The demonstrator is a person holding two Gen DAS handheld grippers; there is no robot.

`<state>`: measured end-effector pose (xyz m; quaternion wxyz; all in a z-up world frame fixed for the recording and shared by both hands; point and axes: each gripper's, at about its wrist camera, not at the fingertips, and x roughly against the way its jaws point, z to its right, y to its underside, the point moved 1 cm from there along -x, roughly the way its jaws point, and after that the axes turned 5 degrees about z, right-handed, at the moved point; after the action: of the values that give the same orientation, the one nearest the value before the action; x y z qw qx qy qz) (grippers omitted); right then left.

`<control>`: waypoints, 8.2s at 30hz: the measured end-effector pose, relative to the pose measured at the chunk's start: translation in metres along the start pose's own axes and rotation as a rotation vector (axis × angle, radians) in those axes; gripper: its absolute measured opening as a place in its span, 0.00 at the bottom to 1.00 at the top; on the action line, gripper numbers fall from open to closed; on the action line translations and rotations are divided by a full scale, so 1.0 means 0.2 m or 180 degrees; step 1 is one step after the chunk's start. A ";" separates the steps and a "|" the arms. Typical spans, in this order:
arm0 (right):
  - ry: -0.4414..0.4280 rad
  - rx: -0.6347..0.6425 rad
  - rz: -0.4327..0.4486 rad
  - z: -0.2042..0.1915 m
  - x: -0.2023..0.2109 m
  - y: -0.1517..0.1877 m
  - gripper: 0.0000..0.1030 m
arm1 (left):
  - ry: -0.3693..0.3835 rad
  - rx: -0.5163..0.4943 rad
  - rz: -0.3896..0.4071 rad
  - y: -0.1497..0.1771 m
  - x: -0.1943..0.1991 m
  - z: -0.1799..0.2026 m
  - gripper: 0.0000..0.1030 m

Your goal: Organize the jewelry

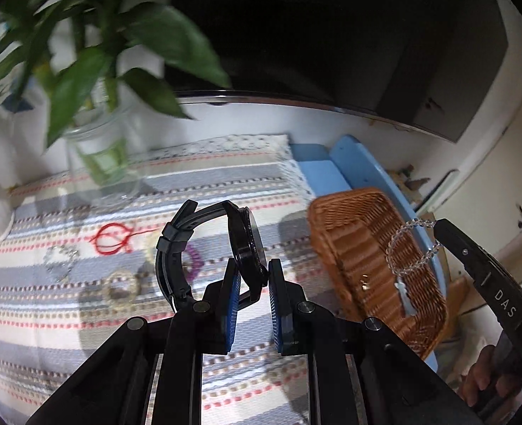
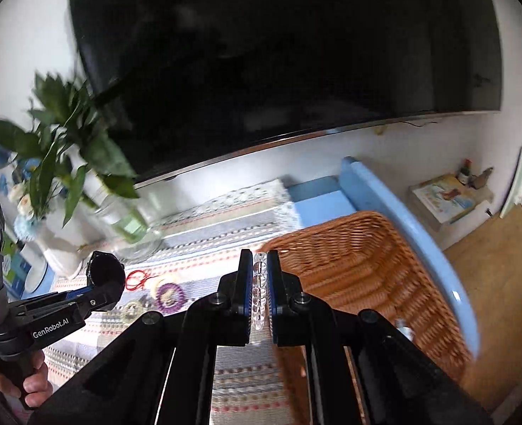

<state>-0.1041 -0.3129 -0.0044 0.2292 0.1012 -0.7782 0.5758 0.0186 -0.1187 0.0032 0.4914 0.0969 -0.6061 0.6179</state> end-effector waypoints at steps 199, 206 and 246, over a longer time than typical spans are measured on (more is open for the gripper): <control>-0.1249 0.0080 -0.1157 -0.54 -0.84 0.26 0.15 | -0.0301 0.1263 0.0731 0.19 0.31 -1.01 0.01; -0.1211 0.0059 -0.1032 -0.46 -0.67 0.21 0.16 | -0.0899 0.1236 0.0162 0.33 0.11 -1.15 0.21; -0.1205 -0.0461 -0.0846 -0.21 -0.37 0.15 0.16 | -0.0426 0.1218 0.0604 0.24 0.22 -0.88 0.04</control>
<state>-0.0414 -0.2726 -0.0546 0.1597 0.2922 -0.8264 0.4541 0.0460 0.0627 -0.0403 0.3624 0.1717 -0.5155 0.7573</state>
